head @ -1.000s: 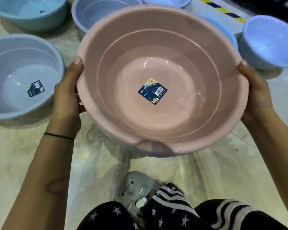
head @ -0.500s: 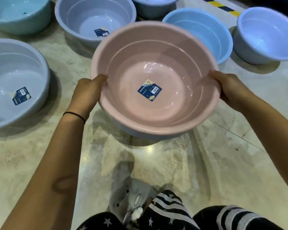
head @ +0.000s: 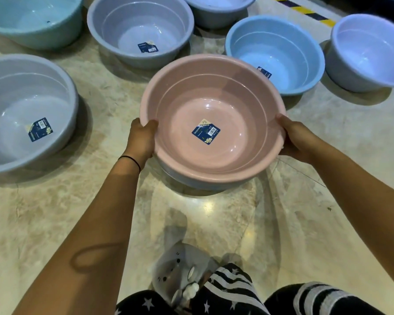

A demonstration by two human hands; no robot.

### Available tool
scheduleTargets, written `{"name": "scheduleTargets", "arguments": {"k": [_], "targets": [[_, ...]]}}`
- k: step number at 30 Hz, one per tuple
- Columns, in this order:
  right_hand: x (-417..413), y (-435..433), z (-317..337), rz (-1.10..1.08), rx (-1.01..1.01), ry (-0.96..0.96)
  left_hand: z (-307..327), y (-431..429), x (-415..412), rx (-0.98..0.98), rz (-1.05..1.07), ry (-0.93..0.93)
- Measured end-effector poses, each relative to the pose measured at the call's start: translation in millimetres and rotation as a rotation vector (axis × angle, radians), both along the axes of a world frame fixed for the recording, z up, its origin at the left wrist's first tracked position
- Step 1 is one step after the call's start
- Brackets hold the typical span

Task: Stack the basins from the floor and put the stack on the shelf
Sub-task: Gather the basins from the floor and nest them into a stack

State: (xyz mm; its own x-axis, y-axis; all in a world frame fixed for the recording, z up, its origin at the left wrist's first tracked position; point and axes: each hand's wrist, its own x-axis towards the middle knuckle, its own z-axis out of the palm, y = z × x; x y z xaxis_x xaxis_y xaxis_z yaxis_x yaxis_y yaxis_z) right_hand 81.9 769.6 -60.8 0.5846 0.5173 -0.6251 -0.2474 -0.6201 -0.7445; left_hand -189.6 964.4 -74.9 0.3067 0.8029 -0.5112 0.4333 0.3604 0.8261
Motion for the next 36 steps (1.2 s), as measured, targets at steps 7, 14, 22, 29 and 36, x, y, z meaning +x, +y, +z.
{"name": "scheduleTargets", "arguments": {"k": [7,14,22,29,36], "targets": [[5,-13,-15,-0.164,0.272,0.280,-10,4,-3,-0.049,0.013,-0.063],[3,-11,-19,-0.235,0.393,0.412,-6,4,-3,-0.136,0.062,0.003],[-38,-53,17,-0.284,0.170,0.498,44,-26,-33,-0.203,0.022,0.149],[-60,-106,112,-0.354,-0.040,0.601,142,-45,-42,-0.310,-0.060,0.328],[-26,-99,222,-0.392,-0.068,0.662,246,-23,1,-0.400,-0.056,0.334]]}}
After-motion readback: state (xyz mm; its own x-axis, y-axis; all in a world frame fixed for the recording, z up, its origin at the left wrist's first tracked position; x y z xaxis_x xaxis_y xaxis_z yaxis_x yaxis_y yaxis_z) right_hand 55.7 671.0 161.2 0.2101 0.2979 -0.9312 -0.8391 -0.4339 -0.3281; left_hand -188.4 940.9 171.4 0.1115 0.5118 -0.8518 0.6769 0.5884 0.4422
